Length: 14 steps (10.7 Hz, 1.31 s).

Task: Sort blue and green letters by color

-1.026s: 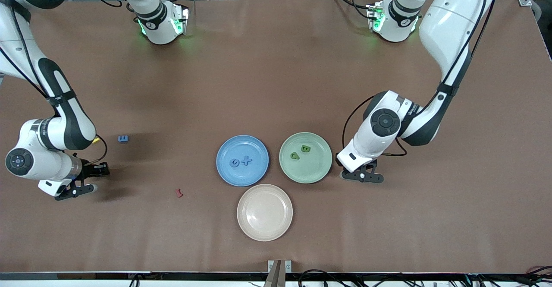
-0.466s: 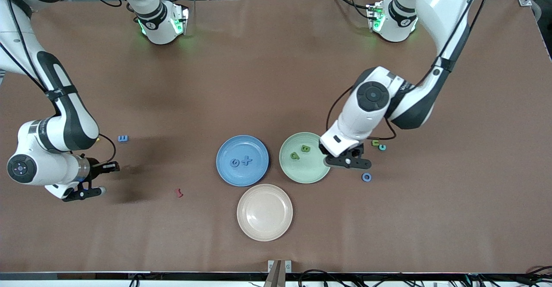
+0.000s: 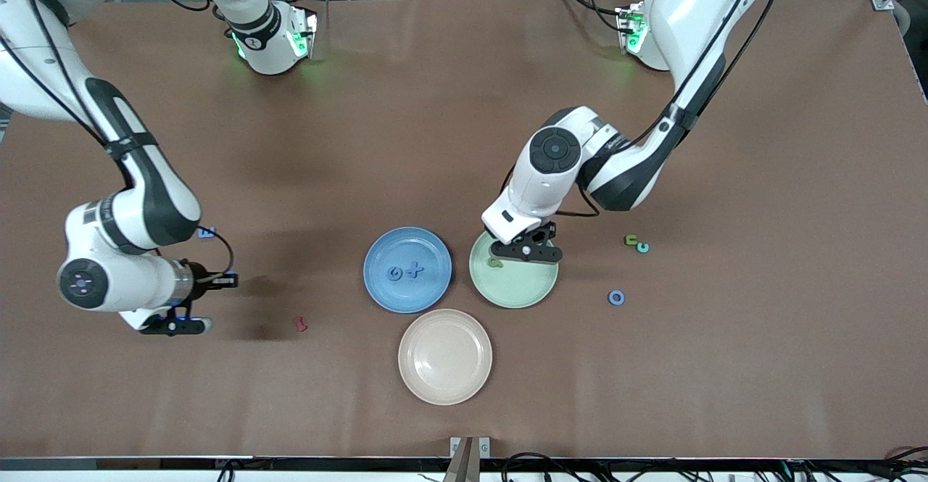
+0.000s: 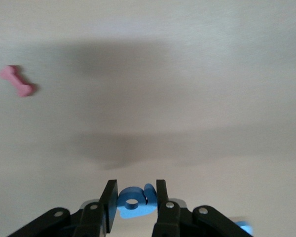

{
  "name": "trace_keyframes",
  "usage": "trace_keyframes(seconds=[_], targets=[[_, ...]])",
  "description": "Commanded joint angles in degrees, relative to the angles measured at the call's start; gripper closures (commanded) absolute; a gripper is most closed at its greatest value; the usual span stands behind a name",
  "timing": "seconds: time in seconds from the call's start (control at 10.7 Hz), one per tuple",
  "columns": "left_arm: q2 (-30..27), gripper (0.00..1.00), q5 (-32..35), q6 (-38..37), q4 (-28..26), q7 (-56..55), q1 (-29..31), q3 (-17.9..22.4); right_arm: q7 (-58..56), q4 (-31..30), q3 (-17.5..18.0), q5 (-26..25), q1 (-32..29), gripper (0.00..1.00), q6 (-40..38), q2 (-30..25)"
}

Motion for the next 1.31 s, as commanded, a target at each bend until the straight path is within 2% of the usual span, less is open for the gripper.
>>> trace_keyframes(seconds=[0.0, 0.09, 0.19, 0.37, 0.56, 0.65, 0.93, 1.12, 1.21], targets=[[5.35, 1.0, 2.68, 2.25, 4.2, 0.03, 0.03, 1.01, 13.09, -0.1, 0.57, -0.46, 5.22, 1.0, -0.61, 0.03], [5.53, 0.69, 4.16, 2.34, 4.12, 0.3, -0.06, 2.23, 17.22, -0.1, 0.57, -0.46, 7.33, 1.0, -0.53, 0.12], [5.62, 0.01, 5.48, 2.34, 4.12, 3.87, 0.46, 2.33, 21.61, -0.1, 0.57, -0.46, 9.79, 1.0, -0.53, 0.12], [4.31, 0.0, 5.93, 2.08, 3.68, 6.8, 3.09, 2.33, 30.5, -0.02, 0.48, -0.46, 14.1, 1.0, 0.61, 0.56], [-0.94, 0.0, 5.93, -3.86, -0.6, 7.59, 7.13, 1.9, 35.7, -0.02, 0.22, 6.97, 17.35, 1.0, 5.08, 1.18], [-5.15, 0.0, 5.94, -6.25, -4.37, 9.51, 8.54, 1.89, 38.68, 0.07, -0.21, 9.1, 19.72, 1.0, 5.88, 1.17], [-14.57, 0.0, 2.88, -6.62, -15.71, 13.31, 17.31, -0.46, 46.33, 0.6, -0.22, 9.91, 23.68, 1.0, 10.0, 1.61], [-19.75, 0.0, -0.21, -5.23, -25.8, 13.66, 26.78, -4.41, 48.9, 0.42, -1.18, 9.82, 25.53, 1.0, 11.94, 2.49], [-20.74, 0.0, -0.74, -4.78, -28.2, 13.66, 31.53, -6.17, 48.99, 0.25, -1.97, 9.91, 26.33, 1.0, 12.65, 2.49]])
